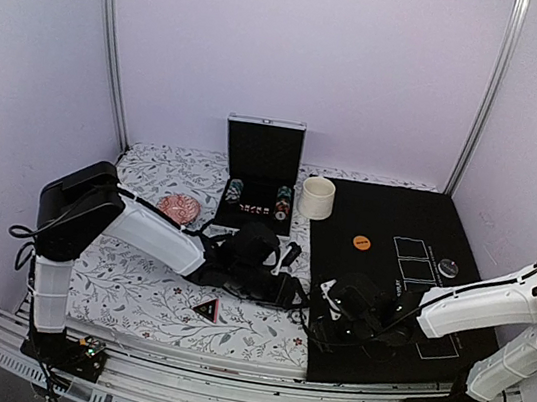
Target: Distribute texas hold em gaming equipment
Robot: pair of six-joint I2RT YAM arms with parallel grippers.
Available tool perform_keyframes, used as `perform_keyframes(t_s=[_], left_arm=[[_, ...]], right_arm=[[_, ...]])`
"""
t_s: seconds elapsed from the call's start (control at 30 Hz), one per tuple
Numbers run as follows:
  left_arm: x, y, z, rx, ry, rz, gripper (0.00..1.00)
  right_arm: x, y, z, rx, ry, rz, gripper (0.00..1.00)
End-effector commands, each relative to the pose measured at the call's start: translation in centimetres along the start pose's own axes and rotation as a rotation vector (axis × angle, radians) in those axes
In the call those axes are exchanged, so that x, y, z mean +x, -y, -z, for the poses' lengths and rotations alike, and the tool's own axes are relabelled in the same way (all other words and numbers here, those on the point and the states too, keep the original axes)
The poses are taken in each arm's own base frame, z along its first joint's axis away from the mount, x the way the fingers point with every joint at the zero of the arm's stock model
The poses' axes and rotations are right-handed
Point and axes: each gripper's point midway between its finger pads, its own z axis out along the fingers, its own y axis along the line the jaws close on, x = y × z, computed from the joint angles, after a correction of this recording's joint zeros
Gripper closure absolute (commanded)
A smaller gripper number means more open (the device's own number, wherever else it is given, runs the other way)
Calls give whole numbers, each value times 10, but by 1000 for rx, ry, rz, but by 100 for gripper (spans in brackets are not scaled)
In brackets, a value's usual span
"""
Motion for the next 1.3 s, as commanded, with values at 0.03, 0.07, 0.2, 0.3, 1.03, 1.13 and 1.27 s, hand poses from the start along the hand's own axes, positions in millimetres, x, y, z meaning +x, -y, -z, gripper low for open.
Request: perform_keyframes(t_s=[0.03,0.07,0.2,0.3,1.03,1.13,1.27], left_arm=[[-11,-1,17,-70,27,-74,44],[-14,2,22,-74,36,-85,44],[-18,3,34,-107,48,-125,44],[-17,1,40,-139,43,-150,44],[37,-8,-16,-308,-337,-747,34],[40,-14,-18,-312,-351,-734,36],[45,-17,-24,-307,-382,-726,36]], right_arm=[[16,8,-8,50,-76,13,36],[15,8,-8,51,-76,15,33],[11,6,-5,46,-69,14,27],[4,3,0,34,-51,13,22],[-61,30,103,19,151,-96,1],[-55,36,106,26,147,-117,1],[-54,39,111,25,165,-129,1]])
